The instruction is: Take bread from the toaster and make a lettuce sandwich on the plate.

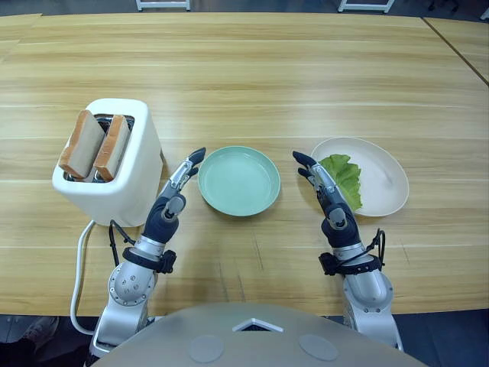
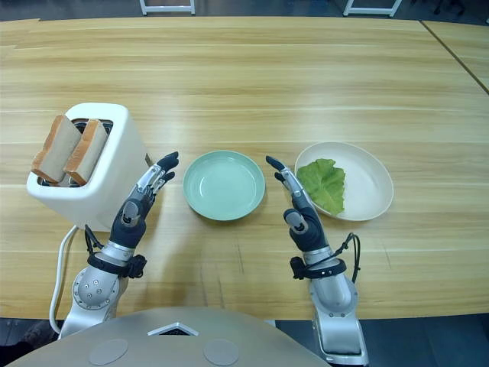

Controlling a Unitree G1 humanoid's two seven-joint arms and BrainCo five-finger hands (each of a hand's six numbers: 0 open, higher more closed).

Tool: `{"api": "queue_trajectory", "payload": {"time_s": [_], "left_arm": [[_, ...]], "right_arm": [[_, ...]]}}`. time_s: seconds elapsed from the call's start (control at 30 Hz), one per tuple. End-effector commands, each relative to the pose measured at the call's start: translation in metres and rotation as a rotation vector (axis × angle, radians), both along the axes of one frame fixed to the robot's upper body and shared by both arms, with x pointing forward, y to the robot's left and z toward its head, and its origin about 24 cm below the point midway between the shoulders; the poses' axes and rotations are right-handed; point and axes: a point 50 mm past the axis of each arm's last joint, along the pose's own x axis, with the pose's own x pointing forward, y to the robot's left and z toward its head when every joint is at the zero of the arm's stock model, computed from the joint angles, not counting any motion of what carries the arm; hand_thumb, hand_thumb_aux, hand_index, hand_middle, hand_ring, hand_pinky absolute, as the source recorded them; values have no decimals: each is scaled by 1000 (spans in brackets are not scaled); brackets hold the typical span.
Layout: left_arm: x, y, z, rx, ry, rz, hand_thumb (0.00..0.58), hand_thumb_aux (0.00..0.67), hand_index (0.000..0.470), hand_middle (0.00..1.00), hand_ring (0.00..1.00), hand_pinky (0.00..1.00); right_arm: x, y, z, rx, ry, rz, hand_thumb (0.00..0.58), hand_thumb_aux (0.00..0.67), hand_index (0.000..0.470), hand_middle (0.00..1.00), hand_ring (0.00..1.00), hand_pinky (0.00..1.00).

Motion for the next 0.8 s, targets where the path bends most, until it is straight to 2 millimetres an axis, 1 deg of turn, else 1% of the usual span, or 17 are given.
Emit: {"api": "queue_trajectory", "payload": {"time_s": [0.03,0.1,0.23,0.27,0.3,0.33,0.4,0.43,0.47,0.5,0.57,0.63,0.67,0.7,0.73,0.8], "left_arm": [[4,4,8,-44,-4,60,0,0,0,0,0,0],[6,4,10,-59,-1,56,0,0,0,0,0,0],[11,1,4,-65,60,82,0,0,0,0,0,0],[13,2,13,-67,27,88,0,0,0,0,0,0],[15,4,26,-71,-22,93,0,0,0,0,0,0],[18,7,46,-77,-91,96,0,0,0,0,0,0],[20,23,100,3,-325,134,0,0,0,0,0,0],[18,31,127,92,-460,152,0,0,0,0,0,0],[18,38,146,170,-549,163,0,0,0,0,0,0],[17,42,162,245,-628,163,0,0,0,0,0,0],[17,47,183,354,-700,150,0,0,0,0,0,0],[16,52,197,447,-726,152,0,0,0,0,0,0],[15,56,201,505,-727,175,0,0,0,0,0,0],[16,62,203,594,-705,236,0,0,0,0,0,0],[19,68,202,679,-664,295,0,0,0,0,0,0],[38,97,185,975,-485,493,0,0,0,0,0,0]], "right_arm": [[2,-5,-3,7,16,-41,0,0,0,0,0,0],[3,-7,-1,11,-1,-64,0,0,0,0,0,0],[5,-8,1,15,-14,-113,0,0,0,0,0,0],[7,-10,4,4,-17,-150,0,0,0,0,0,0],[9,-11,6,8,-23,-177,0,0,0,0,0,0],[11,-12,8,10,-26,-195,0,0,0,0,0,0],[15,-18,12,4,-34,-187,0,0,0,0,0,0],[17,-23,12,-41,-43,-185,0,0,0,0,0,0],[19,-30,13,-99,-51,-205,0,0,0,0,0,0],[22,-36,14,-167,-67,-224,0,0,0,0,0,0],[24,-44,17,-243,-84,-237,0,0,0,0,0,0],[26,-50,18,-291,-93,-253,0,0,0,0,0,0],[27,-52,18,-312,-94,-263,0,0,0,0,0,0],[28,-55,17,-340,-90,-268,0,0,0,0,0,0],[28,-56,15,-366,-87,-270,0,0,0,0,0,0],[28,-60,12,-438,-79,-275,0,0,0,0,0,0]]}}
